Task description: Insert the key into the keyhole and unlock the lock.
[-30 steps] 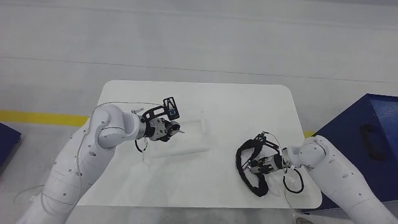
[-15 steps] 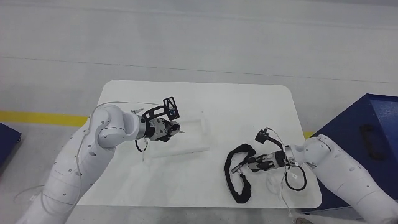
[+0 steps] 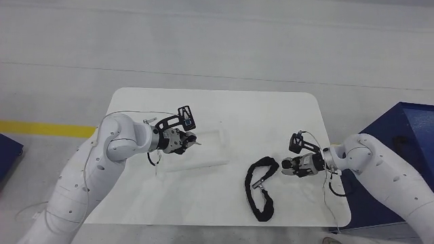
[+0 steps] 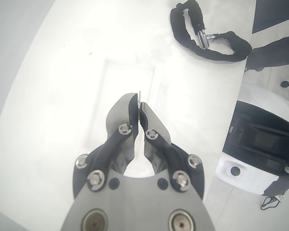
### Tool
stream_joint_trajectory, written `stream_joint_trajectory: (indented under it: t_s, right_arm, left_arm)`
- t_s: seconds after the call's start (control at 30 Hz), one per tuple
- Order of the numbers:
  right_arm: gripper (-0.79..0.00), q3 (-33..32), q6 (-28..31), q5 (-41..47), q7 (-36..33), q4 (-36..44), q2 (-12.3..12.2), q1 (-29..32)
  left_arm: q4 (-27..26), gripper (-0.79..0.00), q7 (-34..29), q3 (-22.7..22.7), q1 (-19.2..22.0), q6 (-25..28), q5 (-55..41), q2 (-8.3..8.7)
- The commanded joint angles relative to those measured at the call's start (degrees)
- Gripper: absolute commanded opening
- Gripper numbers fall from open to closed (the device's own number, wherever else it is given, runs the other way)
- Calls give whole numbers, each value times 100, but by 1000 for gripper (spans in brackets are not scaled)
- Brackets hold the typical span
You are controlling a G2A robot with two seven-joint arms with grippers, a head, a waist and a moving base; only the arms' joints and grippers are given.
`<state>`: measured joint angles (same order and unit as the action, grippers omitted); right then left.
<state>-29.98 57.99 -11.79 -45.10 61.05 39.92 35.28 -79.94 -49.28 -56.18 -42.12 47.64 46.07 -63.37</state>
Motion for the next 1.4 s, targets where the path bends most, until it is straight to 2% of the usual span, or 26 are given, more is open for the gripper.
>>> stream_joint_trajectory:
  t_s: [0.0, 0.07, 0.2, 0.37, 0.5, 0.57, 0.6, 0.63, 0.73, 0.77, 0.87, 1.07, 1.37]
  right_arm:
    - [0, -8, -82, -288, -15, 150, 2, -24]
    - [0, -169, -386, -1134, 360, 531, -19, -76]
    - [0, -423, -464, -2950, 1052, 1311, -128, 47]
    - [0, -448, -570, -5679, 2010, 2318, -236, 395]
    - [0, -303, -374, -6554, 2461, 2452, -219, 537]
    - [0, -264, -449, -6755, 2589, 2449, -180, 561]
    - [-40, -237, -463, -6800, 2639, 2448, -154, 573]
    - [-145, -220, -463, -6801, 2705, 2436, -126, 574]
    - [-391, -163, -421, -6758, 2832, 2362, -31, 546]
    - [-419, -120, -393, -6745, 2857, 2351, 8, 549]
    - [-456, 2, -317, -6757, 2794, 2236, 137, 490]
    - [-413, 214, -492, -6821, 2582, 1969, 413, 386]
    - [-443, 394, -464, -6769, 2349, 1617, 722, 295]
  left_arm:
    - [0, -785, 0, 0, 0, 0, 0, 0]
    - [0, -785, 0, 0, 0, 0, 0, 0]
    - [0, -785, 0, 0, 0, 0, 0, 0]
    - [0, -785, 0, 0, 0, 0, 0, 0]
    - [0, -785, 0, 0, 0, 0, 0, 0]
    - [0, -785, 0, 0, 0, 0, 0, 0]
    - [0, -785, 0, 0, 0, 0, 0, 0]
    - [0, -785, 0, 0, 0, 0, 0, 0]
    - [0, -785, 0, 0, 0, 0, 0, 0]
    - [0, -785, 0, 0, 0, 0, 0, 0]
    - [0, -785, 0, 0, 0, 0, 0, 0]
    - [0, -785, 0, 0, 0, 0, 0, 0]
    - [0, -785, 0, 0, 0, 0, 0, 0]
